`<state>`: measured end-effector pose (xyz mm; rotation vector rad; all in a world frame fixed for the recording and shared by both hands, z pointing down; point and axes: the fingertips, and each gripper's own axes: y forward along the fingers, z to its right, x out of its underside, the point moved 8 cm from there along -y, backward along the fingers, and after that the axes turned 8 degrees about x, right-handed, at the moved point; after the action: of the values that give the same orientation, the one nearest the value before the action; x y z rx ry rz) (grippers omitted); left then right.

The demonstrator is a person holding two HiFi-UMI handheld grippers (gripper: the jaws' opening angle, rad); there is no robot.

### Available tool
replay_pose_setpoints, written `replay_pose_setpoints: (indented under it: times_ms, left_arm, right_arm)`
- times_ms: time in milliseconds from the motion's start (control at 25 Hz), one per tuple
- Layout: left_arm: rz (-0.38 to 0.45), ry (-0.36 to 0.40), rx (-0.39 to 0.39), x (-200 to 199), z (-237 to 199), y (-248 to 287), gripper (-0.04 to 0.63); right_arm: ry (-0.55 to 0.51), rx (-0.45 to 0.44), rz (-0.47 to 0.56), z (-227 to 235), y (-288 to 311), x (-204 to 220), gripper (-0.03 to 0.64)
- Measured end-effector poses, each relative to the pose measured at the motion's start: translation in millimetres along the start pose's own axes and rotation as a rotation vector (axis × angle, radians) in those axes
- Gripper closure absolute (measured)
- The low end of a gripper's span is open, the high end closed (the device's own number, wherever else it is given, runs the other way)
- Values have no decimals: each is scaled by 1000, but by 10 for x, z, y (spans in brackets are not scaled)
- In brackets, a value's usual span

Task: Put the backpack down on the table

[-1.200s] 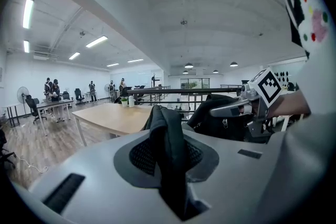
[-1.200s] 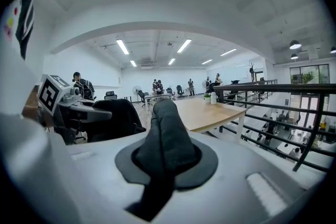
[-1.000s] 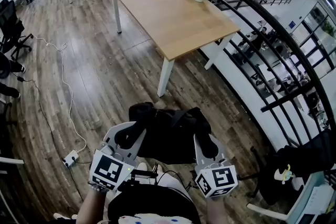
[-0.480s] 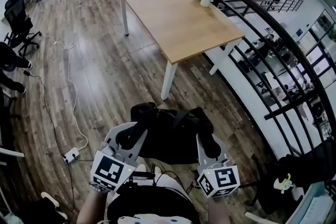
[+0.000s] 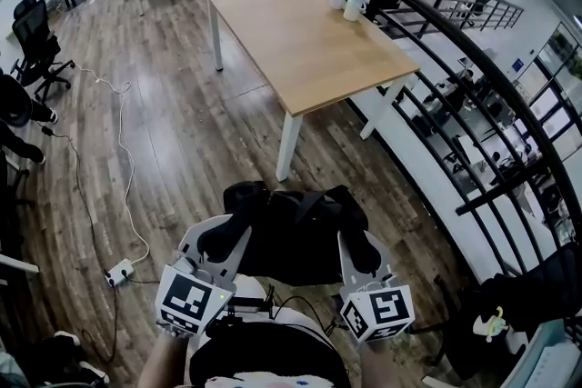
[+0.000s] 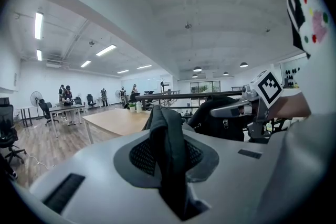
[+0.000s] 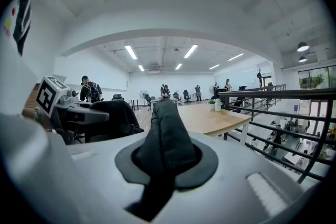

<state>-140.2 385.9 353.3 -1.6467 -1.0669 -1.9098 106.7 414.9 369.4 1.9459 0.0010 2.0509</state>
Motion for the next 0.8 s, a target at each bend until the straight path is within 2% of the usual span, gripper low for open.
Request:
replay_pose_setpoints:
  times_ms: [360, 600, 800]
  left_arm:
    - [13, -7, -8, 42, -88, 54, 537]
    - [-4, -2, 10, 59, -342, 326, 537]
    - [-2, -4, 19, -27, -662, 587, 537]
  right_arm:
    - [-34, -6, 13, -28, 77, 13, 565]
    - [-1, 16, -6, 90, 388, 59, 565]
    - [19, 28, -9, 214, 758, -69, 565]
